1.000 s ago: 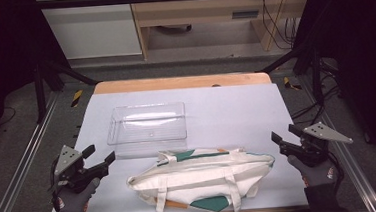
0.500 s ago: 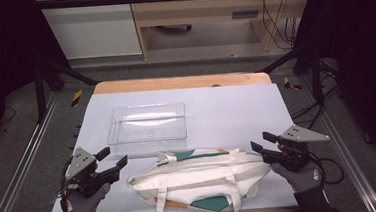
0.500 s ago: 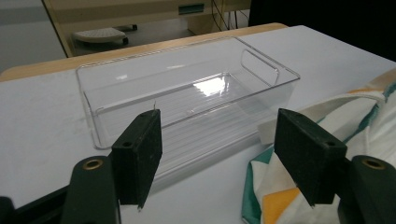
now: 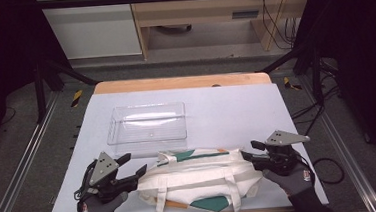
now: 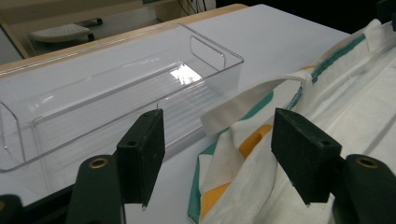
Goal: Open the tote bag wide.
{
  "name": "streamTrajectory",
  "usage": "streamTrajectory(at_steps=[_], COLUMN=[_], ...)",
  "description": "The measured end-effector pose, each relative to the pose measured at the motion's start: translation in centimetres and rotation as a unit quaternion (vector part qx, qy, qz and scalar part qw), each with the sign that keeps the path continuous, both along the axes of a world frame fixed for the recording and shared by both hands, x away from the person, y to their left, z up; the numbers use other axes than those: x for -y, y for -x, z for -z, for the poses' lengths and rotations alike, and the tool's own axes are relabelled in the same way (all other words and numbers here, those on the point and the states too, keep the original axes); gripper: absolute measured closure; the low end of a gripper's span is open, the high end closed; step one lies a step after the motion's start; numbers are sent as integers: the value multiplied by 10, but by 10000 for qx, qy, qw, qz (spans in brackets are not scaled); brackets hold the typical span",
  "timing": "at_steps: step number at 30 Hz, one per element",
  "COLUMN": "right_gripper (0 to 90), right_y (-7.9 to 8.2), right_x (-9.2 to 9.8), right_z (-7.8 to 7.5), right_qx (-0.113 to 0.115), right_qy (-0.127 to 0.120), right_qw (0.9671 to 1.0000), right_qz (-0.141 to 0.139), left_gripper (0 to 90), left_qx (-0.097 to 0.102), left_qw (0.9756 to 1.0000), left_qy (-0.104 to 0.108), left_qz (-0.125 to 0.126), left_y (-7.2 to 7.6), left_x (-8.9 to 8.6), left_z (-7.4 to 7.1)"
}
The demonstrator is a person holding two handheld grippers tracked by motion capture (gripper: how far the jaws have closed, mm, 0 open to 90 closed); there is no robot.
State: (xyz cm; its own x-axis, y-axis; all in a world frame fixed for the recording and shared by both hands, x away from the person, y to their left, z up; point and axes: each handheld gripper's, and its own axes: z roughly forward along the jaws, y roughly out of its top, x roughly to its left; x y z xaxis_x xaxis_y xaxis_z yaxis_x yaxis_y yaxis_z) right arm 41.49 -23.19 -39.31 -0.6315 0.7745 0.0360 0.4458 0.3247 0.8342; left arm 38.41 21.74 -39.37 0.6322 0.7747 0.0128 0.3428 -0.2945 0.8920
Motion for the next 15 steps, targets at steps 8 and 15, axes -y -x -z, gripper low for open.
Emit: streamTrajectory(at_steps=[8,15], right_gripper=[460,454], right_y=[-1,-2], right_x=[3,5], right_z=[-1,3], right_qx=[4,-146], right_qy=[0,146], right_qw=[10000,9998], right_qz=[86,61], left_gripper=[396,379], left_qx=[-106,-86], left_qw=[9998,9993], left_qy=[-92,-240], left_qz=[168,274], left_y=[1,5], left_x=[7,16], left_z=[4,5])
